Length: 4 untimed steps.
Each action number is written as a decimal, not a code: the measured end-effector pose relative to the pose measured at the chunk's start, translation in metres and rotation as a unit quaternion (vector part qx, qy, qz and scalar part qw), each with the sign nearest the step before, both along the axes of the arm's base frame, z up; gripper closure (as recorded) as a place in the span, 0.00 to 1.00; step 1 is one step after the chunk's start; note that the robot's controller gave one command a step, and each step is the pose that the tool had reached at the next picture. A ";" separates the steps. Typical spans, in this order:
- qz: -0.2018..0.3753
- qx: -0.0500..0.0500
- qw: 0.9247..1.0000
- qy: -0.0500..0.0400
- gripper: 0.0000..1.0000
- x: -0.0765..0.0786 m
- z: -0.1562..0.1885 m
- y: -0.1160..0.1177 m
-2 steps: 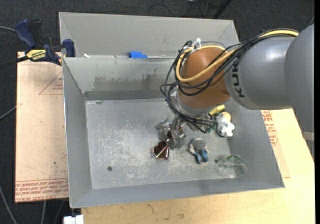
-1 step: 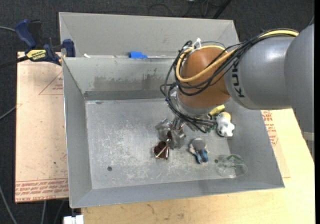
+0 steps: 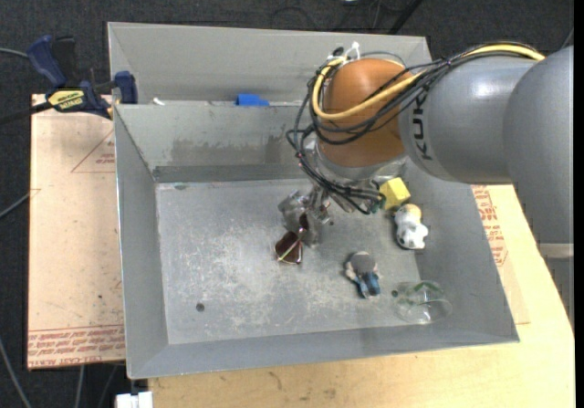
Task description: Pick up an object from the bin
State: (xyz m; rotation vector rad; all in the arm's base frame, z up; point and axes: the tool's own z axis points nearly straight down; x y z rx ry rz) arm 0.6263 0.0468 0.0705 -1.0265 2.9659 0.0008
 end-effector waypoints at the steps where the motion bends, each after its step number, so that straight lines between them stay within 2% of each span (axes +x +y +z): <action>1: 0.000 0.000 1.000 -0.002 1.00 0.022 0.001 -0.002; 2: 0.005 0.000 1.000 0.004 1.00 -0.003 0.051 0.012; 3: 0.005 0.001 1.000 -0.007 1.00 -0.007 0.070 0.017; 4: 0.008 0.000 1.000 0.004 1.00 -0.011 0.071 0.019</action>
Offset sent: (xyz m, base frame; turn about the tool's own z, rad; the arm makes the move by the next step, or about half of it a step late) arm -0.0255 0.0306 0.1199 -0.0190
